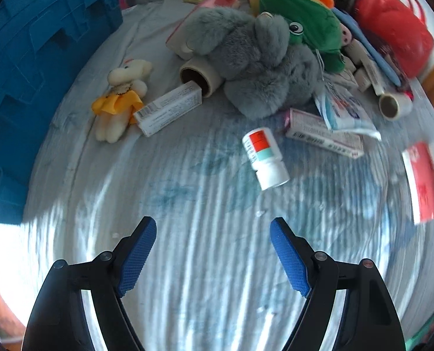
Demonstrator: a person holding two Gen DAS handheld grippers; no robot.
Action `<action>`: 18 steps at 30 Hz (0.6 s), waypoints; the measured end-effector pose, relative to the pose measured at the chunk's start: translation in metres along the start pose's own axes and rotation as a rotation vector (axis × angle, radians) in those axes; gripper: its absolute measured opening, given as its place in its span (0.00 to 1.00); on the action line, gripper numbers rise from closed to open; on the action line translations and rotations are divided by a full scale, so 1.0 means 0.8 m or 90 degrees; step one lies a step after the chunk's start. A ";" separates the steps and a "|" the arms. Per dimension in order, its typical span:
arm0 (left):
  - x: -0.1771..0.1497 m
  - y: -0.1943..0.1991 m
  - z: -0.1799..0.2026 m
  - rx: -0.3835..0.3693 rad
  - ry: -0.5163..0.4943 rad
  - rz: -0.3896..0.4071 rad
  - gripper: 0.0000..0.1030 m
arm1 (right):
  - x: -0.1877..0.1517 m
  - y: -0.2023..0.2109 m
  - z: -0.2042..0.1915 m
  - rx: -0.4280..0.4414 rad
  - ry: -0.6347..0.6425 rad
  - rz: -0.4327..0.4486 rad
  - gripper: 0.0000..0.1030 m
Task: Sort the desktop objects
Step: 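Grasp the white pill bottle with left tool while right tool grasps the pink tissue box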
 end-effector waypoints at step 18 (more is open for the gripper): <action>0.030 -0.052 0.046 0.092 0.025 0.020 0.86 | 0.044 -0.094 -0.017 0.104 0.033 -0.050 1.00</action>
Point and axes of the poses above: each gripper's, at about its wrist camera, not at the fingertips, and y roughly against the way its jaws point, z to its right, x to its top, the point moved 4 cm from there along -y, roughly the way its jaws point, and after that the axes turned 11 degrees about z, right-handed, at the moved point
